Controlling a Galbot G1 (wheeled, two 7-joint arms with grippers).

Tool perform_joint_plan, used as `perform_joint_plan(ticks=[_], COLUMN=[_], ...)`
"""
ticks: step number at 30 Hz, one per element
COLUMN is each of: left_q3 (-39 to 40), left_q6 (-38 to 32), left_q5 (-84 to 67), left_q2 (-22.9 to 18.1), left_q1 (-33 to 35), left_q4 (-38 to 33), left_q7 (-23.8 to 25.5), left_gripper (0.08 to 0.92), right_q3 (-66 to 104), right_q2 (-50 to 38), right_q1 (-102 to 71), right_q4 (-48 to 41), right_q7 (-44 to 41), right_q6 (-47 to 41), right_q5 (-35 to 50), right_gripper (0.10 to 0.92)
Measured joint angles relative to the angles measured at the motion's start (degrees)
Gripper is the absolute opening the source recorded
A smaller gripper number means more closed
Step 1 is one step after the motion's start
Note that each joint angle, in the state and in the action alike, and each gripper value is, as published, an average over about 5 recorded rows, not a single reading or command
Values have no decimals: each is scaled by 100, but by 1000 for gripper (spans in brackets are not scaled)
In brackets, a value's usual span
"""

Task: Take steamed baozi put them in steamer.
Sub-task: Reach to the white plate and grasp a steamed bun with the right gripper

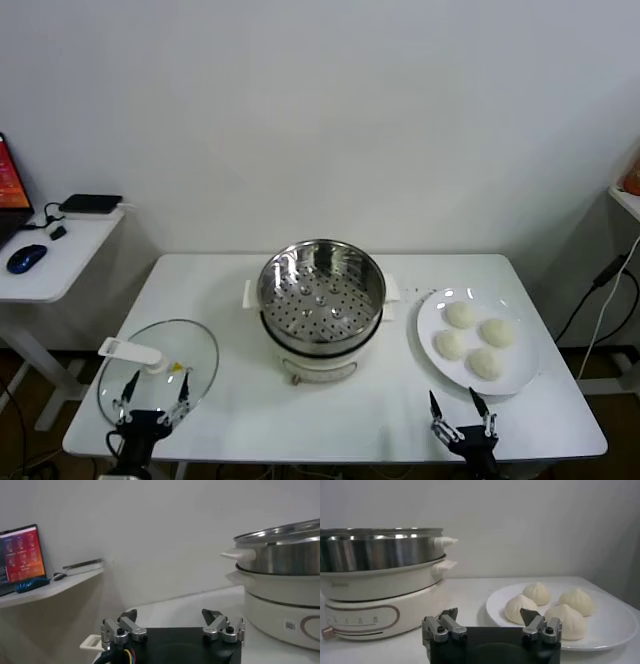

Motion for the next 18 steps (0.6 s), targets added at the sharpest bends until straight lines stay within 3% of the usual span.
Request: perform_joint_plan(ticks=[8,18], left_q3=[15,43], left_q6=[53,100], left_q5=[11,67], left_q2=[-3,-12], left_q1=[-50,-137], left_q4=[-44,-124], left_q7=[-1,19], left_gripper=[823,823], right_q3=[344,510], right_q2=[-366,-1623], right_q1=[349,1578], right_q4=[270,252], right_q7=[-310,-1187], right_q6=[-383,-1639], right_q5=[30,8], right_gripper=[823,823])
